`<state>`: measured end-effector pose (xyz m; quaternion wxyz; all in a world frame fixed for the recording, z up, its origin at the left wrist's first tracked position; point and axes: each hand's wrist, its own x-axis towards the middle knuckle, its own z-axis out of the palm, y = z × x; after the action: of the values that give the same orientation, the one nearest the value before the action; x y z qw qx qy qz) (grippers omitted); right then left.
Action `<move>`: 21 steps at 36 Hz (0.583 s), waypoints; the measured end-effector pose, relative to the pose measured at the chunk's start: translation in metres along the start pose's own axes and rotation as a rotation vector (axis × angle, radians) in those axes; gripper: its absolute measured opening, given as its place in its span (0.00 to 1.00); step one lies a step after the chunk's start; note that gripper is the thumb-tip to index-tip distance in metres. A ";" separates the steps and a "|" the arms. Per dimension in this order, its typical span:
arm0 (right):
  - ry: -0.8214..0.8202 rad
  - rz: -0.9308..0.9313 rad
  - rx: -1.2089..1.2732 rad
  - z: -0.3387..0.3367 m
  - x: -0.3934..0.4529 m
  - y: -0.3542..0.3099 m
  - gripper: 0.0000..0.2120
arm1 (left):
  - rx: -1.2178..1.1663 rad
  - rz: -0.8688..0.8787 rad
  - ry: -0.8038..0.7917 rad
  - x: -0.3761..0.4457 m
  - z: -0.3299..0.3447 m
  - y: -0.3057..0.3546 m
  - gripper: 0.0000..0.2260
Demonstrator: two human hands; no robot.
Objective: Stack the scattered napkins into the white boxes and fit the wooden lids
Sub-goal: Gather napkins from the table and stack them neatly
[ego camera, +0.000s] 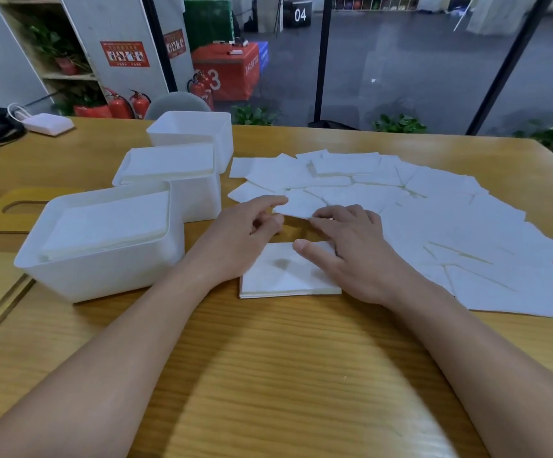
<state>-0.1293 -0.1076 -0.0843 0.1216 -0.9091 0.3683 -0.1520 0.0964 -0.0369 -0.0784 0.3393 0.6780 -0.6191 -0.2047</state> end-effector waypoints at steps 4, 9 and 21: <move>0.021 -0.125 0.162 -0.008 -0.014 -0.011 0.24 | -0.129 -0.014 0.035 0.001 0.000 0.003 0.17; 0.014 -0.161 0.336 -0.012 -0.027 -0.019 0.17 | -0.237 -0.001 0.189 0.003 -0.003 0.003 0.07; 0.236 0.192 0.752 -0.022 -0.019 0.000 0.31 | -0.598 0.175 -0.073 -0.007 -0.017 0.019 0.28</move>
<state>-0.1499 -0.0968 -0.0678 0.4159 -0.7391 0.3816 -0.3675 0.0942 -0.0265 -0.0546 0.5175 0.4845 -0.5993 -0.3718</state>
